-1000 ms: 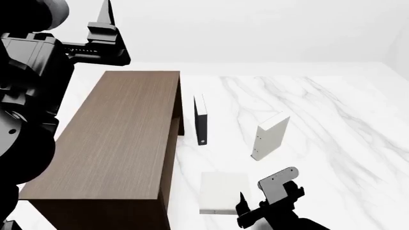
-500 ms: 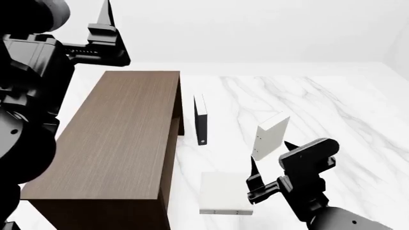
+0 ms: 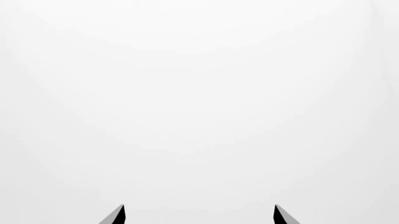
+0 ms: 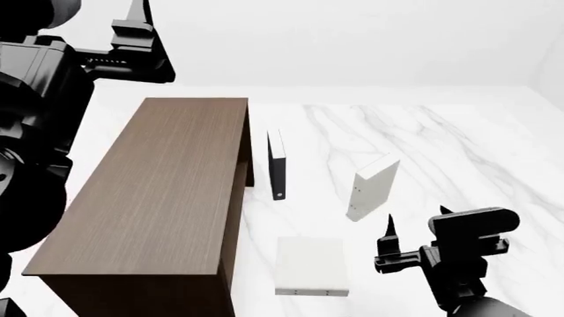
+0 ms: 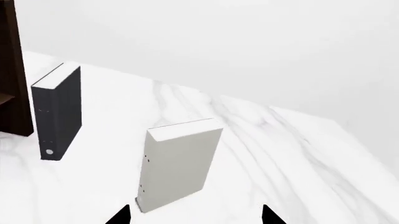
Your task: Pick up the book on the right and place it under the cabinet shelf.
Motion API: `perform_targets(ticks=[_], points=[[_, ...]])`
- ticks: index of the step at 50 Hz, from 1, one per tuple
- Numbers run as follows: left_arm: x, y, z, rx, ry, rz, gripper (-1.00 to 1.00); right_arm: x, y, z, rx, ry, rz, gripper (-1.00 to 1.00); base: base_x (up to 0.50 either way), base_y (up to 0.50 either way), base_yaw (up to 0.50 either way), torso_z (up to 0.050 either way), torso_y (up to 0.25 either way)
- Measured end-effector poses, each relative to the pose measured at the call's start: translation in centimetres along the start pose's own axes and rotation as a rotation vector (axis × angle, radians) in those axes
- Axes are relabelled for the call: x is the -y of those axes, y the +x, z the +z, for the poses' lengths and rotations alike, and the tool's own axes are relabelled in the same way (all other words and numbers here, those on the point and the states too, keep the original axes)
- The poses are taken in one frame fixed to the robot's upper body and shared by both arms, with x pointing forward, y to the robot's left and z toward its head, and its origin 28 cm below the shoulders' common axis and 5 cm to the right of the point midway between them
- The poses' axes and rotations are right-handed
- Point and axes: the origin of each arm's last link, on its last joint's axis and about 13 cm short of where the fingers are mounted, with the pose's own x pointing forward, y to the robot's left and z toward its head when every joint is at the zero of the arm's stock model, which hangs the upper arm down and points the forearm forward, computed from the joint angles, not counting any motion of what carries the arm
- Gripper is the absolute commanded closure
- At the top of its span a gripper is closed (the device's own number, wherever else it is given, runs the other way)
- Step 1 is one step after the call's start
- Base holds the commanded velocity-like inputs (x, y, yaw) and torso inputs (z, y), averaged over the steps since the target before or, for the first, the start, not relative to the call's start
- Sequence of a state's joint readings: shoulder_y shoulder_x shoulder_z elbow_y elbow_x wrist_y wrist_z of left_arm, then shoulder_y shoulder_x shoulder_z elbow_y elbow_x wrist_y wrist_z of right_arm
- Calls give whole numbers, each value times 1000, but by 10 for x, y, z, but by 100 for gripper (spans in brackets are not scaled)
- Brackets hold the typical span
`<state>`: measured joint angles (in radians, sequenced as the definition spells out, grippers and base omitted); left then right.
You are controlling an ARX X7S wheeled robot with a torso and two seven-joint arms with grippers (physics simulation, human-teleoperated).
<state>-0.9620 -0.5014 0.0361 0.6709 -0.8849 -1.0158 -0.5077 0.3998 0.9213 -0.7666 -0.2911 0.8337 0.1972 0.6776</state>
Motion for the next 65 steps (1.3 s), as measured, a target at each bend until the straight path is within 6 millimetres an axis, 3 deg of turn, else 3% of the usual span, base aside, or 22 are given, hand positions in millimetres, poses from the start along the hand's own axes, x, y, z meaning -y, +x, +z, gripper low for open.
perform_targets(ticks=[18,65], points=[[-3,-1,3,-10,-3,9,-100,4,2,-17,-37,32,-57,-100,0,0,0,0,-180],[-4,-3,8,-5,-11,13,-100,10,5,-1,37,-31,-64,-100,0,0,0,-1,-136]])
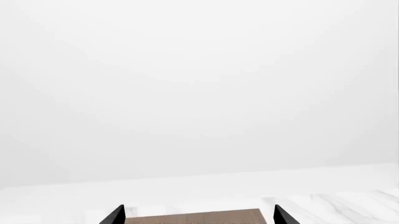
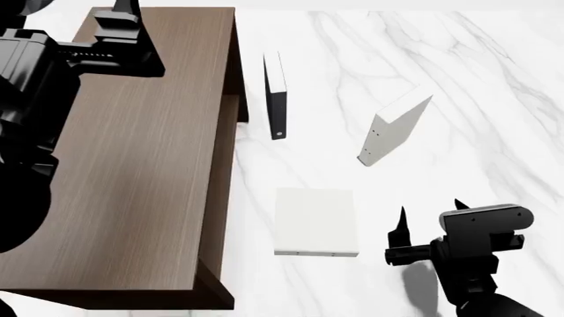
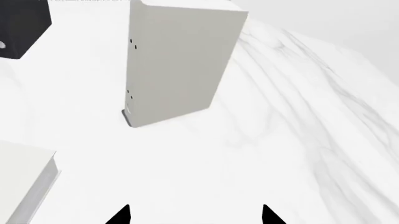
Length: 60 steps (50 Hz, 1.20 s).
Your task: Pick up the book on the right and place it under the cabinet shelf.
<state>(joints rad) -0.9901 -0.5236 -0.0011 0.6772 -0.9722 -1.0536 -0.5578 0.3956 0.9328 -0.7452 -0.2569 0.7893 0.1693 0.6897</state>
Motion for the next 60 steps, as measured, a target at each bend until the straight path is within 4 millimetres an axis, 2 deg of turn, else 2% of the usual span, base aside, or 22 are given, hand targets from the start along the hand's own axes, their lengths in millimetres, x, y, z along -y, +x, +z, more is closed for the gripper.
perform_targets(ticks=[9,19,30,43,60], points=[[0,-1,1,5,-2,-2,-100,1,3,3,25,-23,16,-100,0,0,0,0,0],[0,-1,3,7,1,-8,-100,2,18,3,50,-68,32,-100,0,0,0,0,0],[0,-1,5,12,5,-16,-100,1,34,-10,37,-103,44,-100,0,0,0,0,0],[-1,-2,5,17,8,-22,-100,-5,43,-29,4,-117,61,-100,0,0,0,0,0],[-1,-4,4,21,8,-31,-100,-16,51,-34,23,-96,140,-100,1,0,2,0,-2]])
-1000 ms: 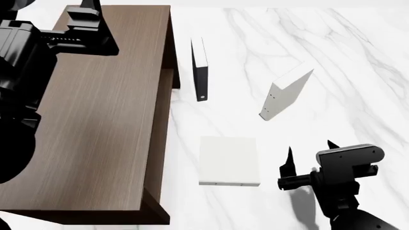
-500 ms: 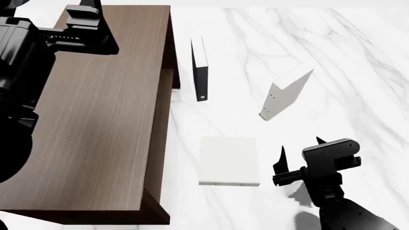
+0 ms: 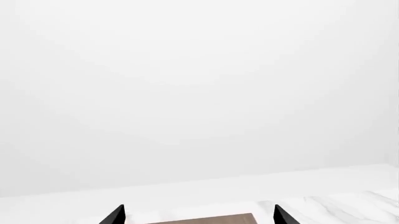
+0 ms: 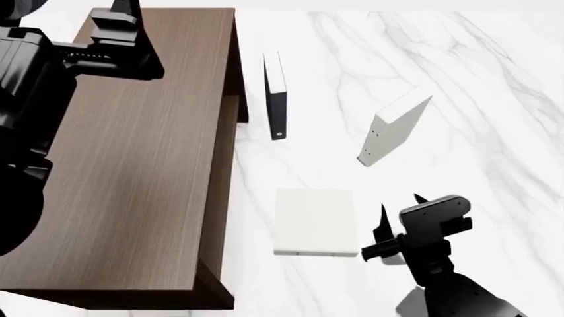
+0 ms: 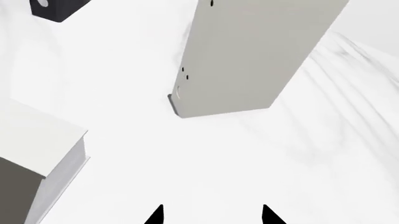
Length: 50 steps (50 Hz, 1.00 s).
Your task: Pick up the book on the right and place it under the cabinet shelf.
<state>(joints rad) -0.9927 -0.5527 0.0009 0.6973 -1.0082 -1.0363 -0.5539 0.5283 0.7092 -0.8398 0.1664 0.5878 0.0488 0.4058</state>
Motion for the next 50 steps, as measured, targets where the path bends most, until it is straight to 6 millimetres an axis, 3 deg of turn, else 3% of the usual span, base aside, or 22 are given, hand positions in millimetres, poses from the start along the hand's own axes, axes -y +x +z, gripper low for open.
perform_targets(ticks=[50], points=[[-2,-1,-3,6,-4,-4,-100,-13,18,8,35,-62,63,-100,4,1,6,-3,-5]])
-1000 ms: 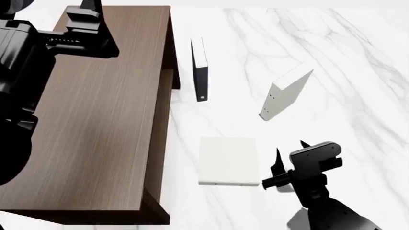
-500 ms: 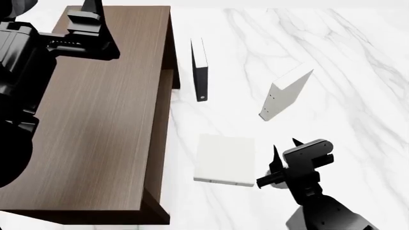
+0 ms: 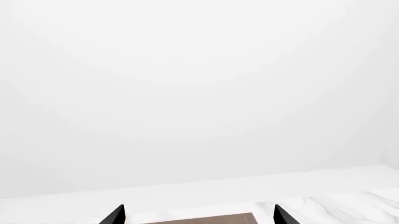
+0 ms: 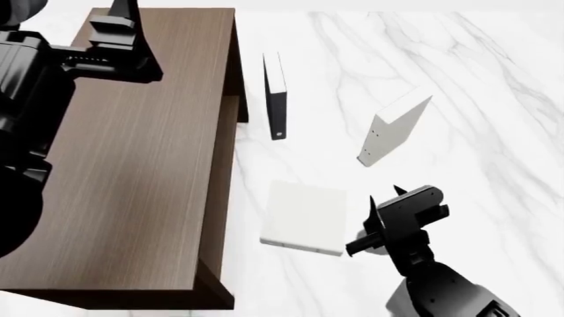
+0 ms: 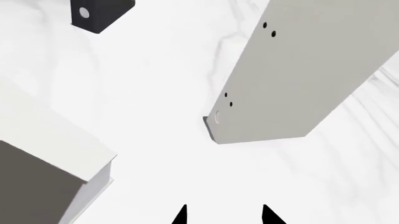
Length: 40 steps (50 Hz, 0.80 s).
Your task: Pick up the book on the right and place it under the cabinet shelf.
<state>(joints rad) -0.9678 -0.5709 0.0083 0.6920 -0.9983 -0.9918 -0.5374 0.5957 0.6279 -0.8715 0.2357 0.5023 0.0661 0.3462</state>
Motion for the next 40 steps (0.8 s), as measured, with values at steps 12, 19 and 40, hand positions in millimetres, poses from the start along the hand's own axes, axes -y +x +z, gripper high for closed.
perform_targets(ticks=[12,19,40], points=[[-1,0,0,3,-4,1,-100,-3,4,5,-1,-34,7,-100,3,2,6,-1,-4],[-1,0,1,5,-5,0,-100,-5,7,8,3,-46,18,-100,2,2,5,-1,-5],[-1,1,0,5,-5,-5,-100,-16,15,15,25,-53,65,-100,0,0,0,-1,-3]])
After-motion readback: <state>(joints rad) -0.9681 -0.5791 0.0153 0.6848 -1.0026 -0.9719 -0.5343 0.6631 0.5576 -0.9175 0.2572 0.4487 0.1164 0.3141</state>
